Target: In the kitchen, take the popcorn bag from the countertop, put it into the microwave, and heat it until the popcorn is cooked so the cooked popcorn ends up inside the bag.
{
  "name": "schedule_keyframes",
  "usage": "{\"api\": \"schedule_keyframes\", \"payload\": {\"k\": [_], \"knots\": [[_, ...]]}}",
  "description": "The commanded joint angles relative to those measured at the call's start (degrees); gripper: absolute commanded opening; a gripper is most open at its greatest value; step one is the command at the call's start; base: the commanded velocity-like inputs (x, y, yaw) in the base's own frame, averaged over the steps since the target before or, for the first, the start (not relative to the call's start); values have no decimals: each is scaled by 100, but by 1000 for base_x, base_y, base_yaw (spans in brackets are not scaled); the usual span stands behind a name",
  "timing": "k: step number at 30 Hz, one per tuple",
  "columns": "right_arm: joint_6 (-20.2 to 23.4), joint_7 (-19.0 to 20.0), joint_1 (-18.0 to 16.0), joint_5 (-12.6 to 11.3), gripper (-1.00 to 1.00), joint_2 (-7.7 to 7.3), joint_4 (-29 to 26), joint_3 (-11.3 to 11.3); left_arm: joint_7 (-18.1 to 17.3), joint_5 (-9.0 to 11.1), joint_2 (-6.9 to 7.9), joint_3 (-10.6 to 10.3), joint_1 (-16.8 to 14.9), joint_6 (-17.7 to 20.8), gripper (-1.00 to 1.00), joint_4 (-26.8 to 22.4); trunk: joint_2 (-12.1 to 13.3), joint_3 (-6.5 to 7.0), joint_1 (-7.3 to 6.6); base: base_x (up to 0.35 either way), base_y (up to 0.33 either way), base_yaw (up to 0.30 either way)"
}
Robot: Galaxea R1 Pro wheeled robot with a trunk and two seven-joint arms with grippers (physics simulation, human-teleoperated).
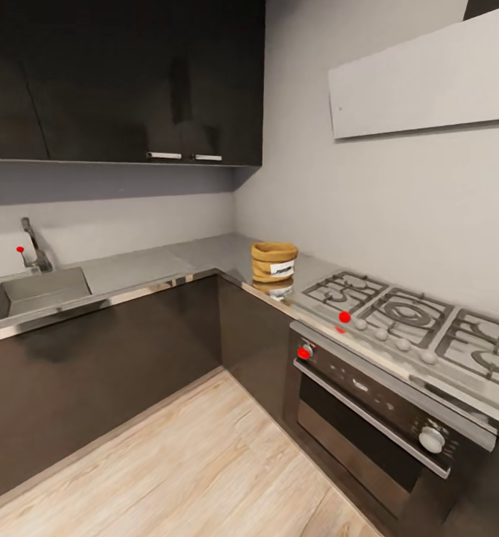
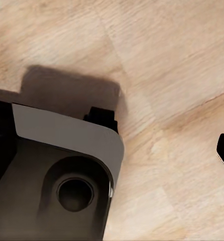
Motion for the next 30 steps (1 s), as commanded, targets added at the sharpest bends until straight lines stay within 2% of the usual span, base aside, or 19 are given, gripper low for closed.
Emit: {"api": "schedule_keyframes", "payload": {"k": [1, 30], "knots": [[-33, 10, -8, 43, 100, -6, 18, -37, -3, 16, 0, 5, -1, -13, 100, -1, -2, -5, 3, 321, 160, 0], [-41, 10, -8, 43, 100, -13, 18, -34, 1, 33, 0, 3, -1, -9, 100, -1, -2, -5, 3, 321, 170, 0]]}}
